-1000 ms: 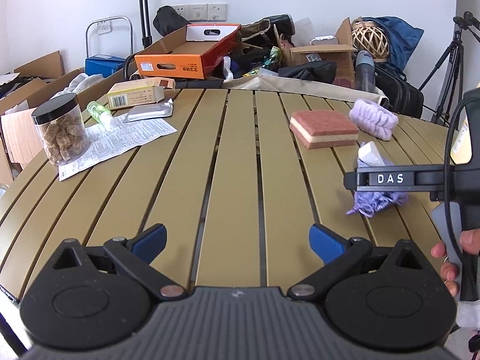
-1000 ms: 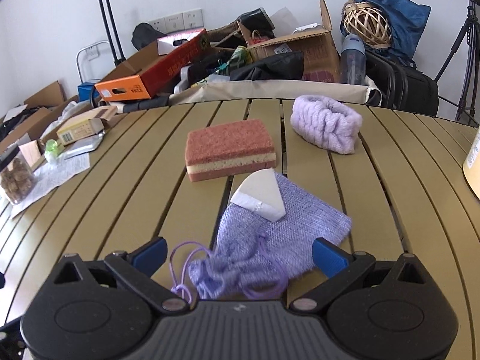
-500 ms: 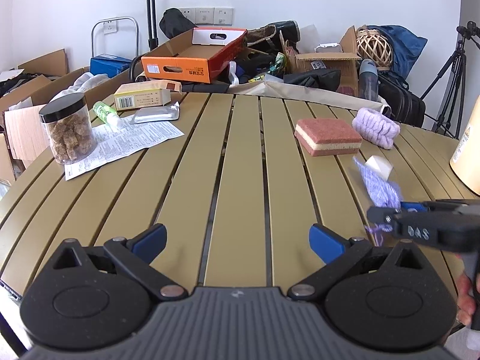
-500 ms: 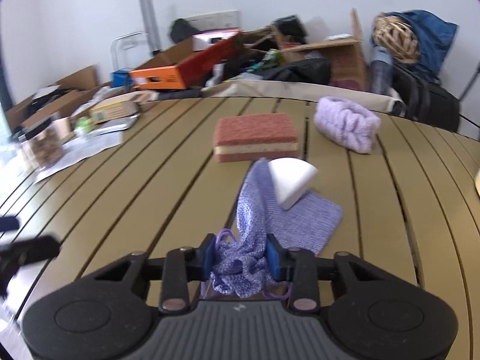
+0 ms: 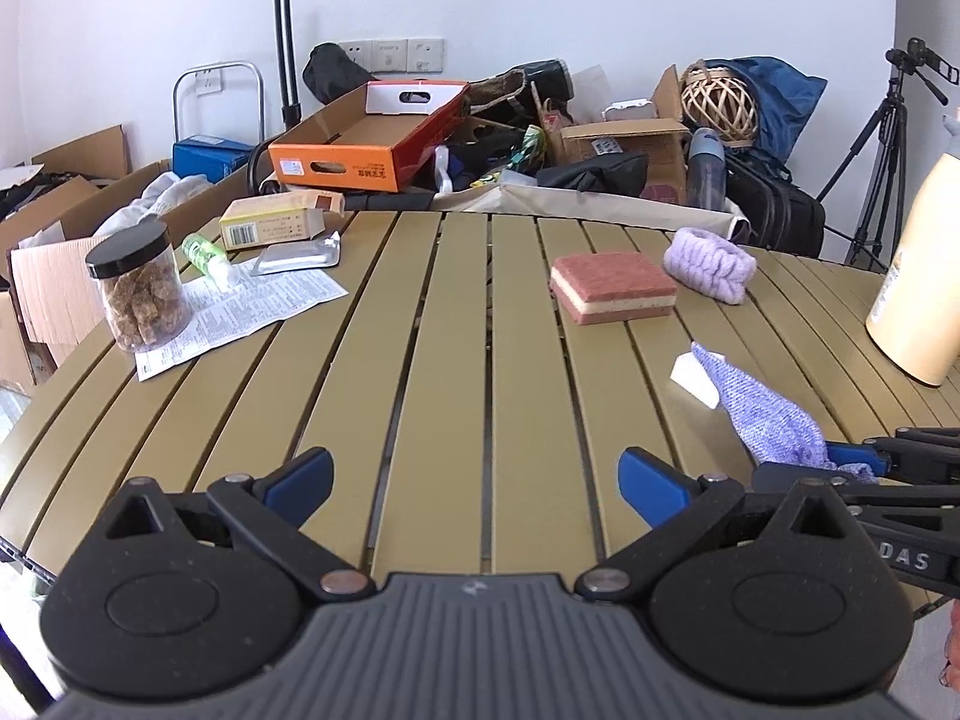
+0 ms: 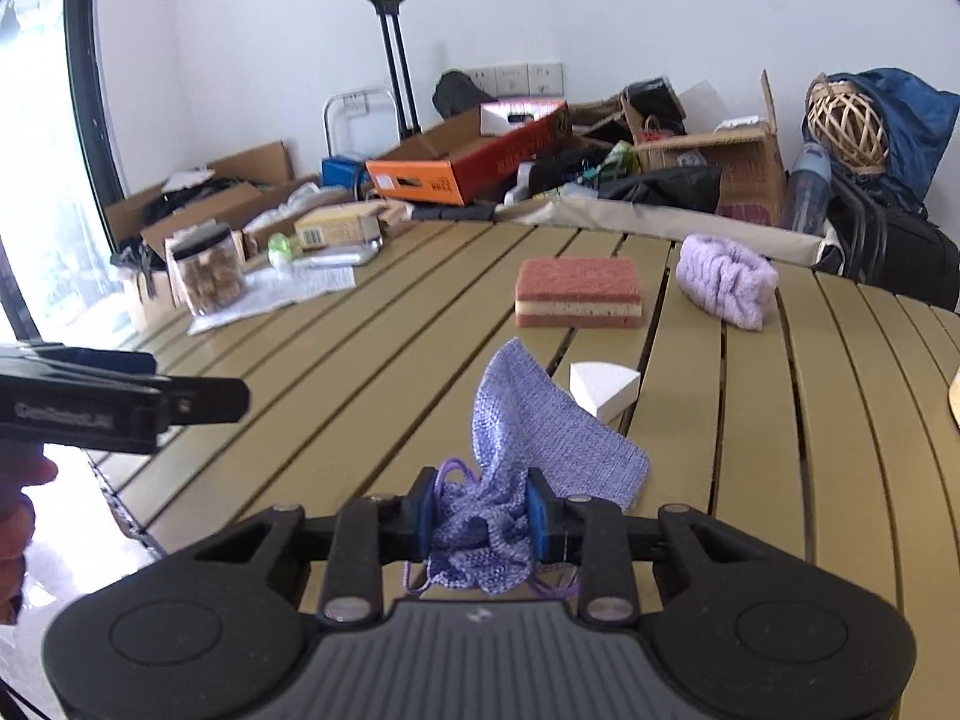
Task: Collect trash
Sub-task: 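Close the left gripper on the white paper scrap while the right holds the pouch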
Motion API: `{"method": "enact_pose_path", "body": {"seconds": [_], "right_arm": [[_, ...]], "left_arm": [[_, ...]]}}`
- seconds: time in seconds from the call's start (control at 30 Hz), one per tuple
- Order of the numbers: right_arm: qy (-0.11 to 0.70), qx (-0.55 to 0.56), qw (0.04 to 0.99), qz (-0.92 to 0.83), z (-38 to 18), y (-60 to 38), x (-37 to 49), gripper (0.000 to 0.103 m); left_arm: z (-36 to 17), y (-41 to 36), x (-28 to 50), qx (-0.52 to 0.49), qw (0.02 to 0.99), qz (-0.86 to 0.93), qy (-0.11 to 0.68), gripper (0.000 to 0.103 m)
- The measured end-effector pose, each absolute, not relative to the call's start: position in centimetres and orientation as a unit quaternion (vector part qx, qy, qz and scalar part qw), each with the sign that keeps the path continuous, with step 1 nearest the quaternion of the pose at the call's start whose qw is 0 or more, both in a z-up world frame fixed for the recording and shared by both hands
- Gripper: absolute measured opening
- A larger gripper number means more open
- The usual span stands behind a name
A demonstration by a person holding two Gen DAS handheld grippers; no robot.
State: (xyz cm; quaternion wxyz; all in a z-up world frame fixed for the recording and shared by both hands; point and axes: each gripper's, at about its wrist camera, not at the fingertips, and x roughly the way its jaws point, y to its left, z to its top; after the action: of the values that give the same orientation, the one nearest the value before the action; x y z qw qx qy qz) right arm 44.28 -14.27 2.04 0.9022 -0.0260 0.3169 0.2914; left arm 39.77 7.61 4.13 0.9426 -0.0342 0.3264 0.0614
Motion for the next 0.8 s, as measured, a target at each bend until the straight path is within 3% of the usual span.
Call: {"method": "enact_pose_path", "body": {"seconds": [0.8], "right_arm": [[0.249,0.051,0.95,0.183,2.3,-26.9,43.9,0.028]], "left_arm": [[2.6,-2.7,48.5,-0.023,0.935,0.043,0.351,0.103]]}}
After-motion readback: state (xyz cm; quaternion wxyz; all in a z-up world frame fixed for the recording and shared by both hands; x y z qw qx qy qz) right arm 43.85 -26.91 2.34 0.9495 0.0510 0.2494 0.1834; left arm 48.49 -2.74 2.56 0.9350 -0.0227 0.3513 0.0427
